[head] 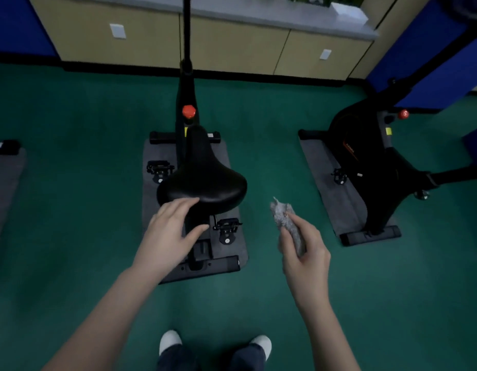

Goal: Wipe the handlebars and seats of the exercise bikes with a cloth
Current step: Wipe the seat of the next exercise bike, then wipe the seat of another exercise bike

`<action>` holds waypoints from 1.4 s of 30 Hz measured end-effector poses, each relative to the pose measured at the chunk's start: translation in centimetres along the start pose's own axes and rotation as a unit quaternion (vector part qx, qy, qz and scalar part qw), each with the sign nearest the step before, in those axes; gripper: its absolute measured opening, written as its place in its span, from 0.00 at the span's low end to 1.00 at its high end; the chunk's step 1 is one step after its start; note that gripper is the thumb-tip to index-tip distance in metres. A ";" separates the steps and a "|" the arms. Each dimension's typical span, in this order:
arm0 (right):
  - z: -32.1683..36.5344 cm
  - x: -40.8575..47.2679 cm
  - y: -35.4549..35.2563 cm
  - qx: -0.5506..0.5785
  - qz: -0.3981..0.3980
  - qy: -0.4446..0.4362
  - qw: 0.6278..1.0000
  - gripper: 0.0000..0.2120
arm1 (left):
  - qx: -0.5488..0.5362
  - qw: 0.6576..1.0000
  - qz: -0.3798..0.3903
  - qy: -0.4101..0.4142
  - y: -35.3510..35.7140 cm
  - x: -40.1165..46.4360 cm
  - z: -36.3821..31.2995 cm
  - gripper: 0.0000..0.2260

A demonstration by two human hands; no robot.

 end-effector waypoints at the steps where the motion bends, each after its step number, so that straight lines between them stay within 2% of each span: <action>1: -0.2 0.1 -1.0 0.001 0.001 0.002 1.000 0.13 | 0.017 1.000 0.017 0.016 0.4 0.6 -1.3 0.26; 5: -1.5 1.1 -6.0 0.010 -0.013 0.006 1.000 0.13 | 0.104 0.989 0.078 0.076 2.8 3.1 -7.0 0.27; 10: -5.0 4.0 -14.4 0.033 -0.057 0.026 0.998 0.12 | 0.150 0.973 0.117 0.130 7.3 6.6 -15.3 0.28; 17: -9.4 7.4 -26.0 0.034 -0.107 0.045 0.993 0.12 | 0.149 0.959 0.141 0.196 15.7 11.3 -27.5 0.28; 23: -12.2 9.3 -33.6 0.027 -0.148 0.048 0.987 0.12 | 0.145 0.949 0.146 0.238 21.1 13.5 -35.3 0.28; 28: -15.5 10.0 -38.3 0.036 -0.182 0.079 0.979 0.12 | 0.149 0.938 0.164 0.266 24.9 14.9 -39.2 0.28; 35: -18.5 11.7 -41.3 0.026 -0.220 0.108 0.969 0.12 | 0.146 0.928 0.185 0.288 29.1 18.1 -41.8 0.28; 42: -18.5 18.4 -43.9 -0.001 -0.250 0.110 0.962 0.11 | 0.124 0.922 0.202 0.306 33.7 25.0 -43.6 0.28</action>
Point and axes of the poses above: each hand's wrist, its own x-axis towards the middle knuckle, its own y-axis out of the palm, z = x × y, the point moved 9 cm from there along x, towards the middle knuckle, and after that the axes turned 15 degrees about y, right-handed, at the moved point
